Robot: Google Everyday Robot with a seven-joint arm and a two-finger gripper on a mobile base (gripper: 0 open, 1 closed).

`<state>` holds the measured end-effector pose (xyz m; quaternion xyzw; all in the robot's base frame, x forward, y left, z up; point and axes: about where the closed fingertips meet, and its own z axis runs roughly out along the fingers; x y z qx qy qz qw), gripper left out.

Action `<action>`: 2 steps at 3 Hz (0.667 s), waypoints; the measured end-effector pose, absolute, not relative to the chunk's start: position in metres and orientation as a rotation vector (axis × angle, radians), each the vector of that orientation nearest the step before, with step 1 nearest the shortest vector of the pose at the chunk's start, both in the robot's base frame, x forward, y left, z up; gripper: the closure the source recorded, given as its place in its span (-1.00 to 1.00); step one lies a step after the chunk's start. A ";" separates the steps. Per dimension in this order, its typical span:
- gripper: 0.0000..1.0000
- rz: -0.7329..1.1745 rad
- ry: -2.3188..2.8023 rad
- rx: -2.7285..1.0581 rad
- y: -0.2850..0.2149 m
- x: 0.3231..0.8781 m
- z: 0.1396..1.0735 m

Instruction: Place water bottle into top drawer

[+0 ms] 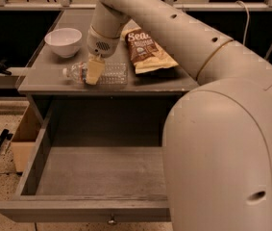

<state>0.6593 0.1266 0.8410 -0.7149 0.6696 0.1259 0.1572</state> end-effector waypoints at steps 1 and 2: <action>1.00 0.357 1.920 -2.046 0.125 0.658 0.841; 1.00 0.350 1.930 -2.047 0.121 0.654 0.841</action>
Offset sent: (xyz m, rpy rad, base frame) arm 0.0000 0.0000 0.0000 0.0000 0.0000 0.0000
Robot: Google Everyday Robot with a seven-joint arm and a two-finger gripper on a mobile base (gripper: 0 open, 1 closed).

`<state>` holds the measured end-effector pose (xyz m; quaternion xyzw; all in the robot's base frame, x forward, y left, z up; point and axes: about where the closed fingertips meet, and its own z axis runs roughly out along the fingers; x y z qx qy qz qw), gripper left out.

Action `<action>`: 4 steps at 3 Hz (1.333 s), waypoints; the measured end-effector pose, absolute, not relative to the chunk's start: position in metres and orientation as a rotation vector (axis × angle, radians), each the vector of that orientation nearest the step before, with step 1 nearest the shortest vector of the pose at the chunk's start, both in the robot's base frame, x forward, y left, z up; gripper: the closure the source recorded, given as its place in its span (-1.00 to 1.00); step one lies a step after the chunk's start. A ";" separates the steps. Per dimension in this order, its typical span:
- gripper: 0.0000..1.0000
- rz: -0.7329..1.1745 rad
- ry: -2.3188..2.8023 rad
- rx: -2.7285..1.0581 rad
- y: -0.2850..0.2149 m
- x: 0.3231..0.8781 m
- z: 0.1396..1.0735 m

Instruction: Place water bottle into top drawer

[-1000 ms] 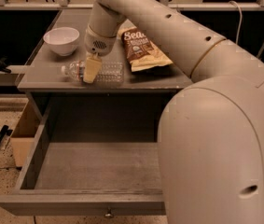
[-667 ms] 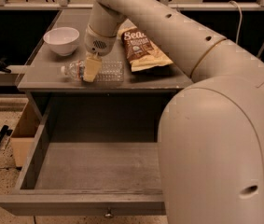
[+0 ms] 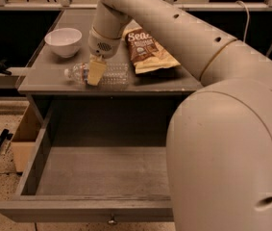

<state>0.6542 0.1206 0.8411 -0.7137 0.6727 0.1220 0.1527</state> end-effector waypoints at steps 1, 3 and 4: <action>1.00 0.325 1.953 -2.039 0.104 0.635 0.848; 1.00 0.307 2.000 -1.985 0.044 0.568 0.858; 1.00 0.318 2.036 -1.968 0.017 0.533 0.853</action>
Offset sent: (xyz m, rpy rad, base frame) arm -0.0892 -0.0853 0.0275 -0.0391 -0.0220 -0.0641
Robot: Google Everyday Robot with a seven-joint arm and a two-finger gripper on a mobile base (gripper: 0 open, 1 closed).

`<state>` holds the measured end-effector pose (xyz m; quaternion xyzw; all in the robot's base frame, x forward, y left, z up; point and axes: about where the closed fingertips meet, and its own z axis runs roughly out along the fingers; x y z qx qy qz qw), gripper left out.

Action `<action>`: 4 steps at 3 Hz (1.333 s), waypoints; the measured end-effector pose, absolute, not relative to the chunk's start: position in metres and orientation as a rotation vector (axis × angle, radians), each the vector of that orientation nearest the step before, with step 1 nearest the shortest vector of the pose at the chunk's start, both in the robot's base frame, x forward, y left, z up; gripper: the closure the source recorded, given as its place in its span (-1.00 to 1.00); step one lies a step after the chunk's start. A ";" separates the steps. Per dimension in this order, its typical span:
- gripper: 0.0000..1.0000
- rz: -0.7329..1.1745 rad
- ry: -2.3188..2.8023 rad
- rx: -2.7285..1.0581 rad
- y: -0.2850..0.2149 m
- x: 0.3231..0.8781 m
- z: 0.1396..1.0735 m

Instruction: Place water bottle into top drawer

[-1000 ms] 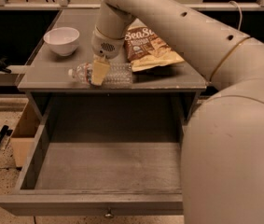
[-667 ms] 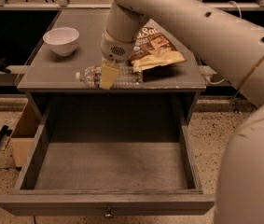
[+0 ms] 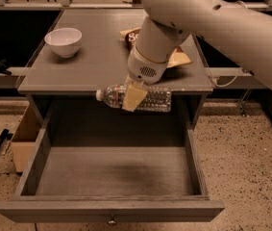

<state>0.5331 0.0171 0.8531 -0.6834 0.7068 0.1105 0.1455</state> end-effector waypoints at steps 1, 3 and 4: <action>1.00 0.335 2.059 -1.981 0.000 0.497 0.850; 1.00 0.360 2.055 -1.969 0.002 0.493 0.844; 1.00 0.443 2.093 -1.950 0.008 0.478 0.811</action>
Offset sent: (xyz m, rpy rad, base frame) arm -0.0310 -0.0140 -0.0016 -0.0082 0.0224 0.0016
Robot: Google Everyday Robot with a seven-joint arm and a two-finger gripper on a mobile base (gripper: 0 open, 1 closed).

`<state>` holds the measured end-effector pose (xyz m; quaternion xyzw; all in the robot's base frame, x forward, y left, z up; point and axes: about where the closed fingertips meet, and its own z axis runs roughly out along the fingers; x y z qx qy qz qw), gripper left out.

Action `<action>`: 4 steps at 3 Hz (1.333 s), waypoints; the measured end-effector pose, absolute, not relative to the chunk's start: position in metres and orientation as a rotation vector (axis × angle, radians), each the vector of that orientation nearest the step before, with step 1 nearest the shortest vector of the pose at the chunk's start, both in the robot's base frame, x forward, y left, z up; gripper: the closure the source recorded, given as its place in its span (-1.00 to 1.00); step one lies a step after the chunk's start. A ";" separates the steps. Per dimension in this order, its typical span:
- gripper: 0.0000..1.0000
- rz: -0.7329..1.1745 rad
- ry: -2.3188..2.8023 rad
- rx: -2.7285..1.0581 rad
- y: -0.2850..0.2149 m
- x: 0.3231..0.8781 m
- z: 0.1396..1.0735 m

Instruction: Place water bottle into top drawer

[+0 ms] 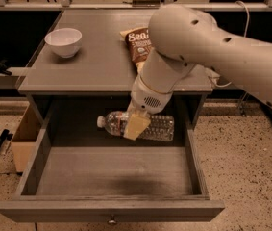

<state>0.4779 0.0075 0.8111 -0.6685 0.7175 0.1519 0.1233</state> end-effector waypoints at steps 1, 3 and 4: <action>1.00 0.545 2.108 -1.971 0.037 0.444 0.769; 1.00 0.548 2.091 -1.948 0.044 0.463 0.769; 1.00 0.584 2.078 -1.917 0.042 0.469 0.756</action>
Offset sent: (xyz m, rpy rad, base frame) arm -0.0449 0.0575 -0.0655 0.0375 0.1138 0.0478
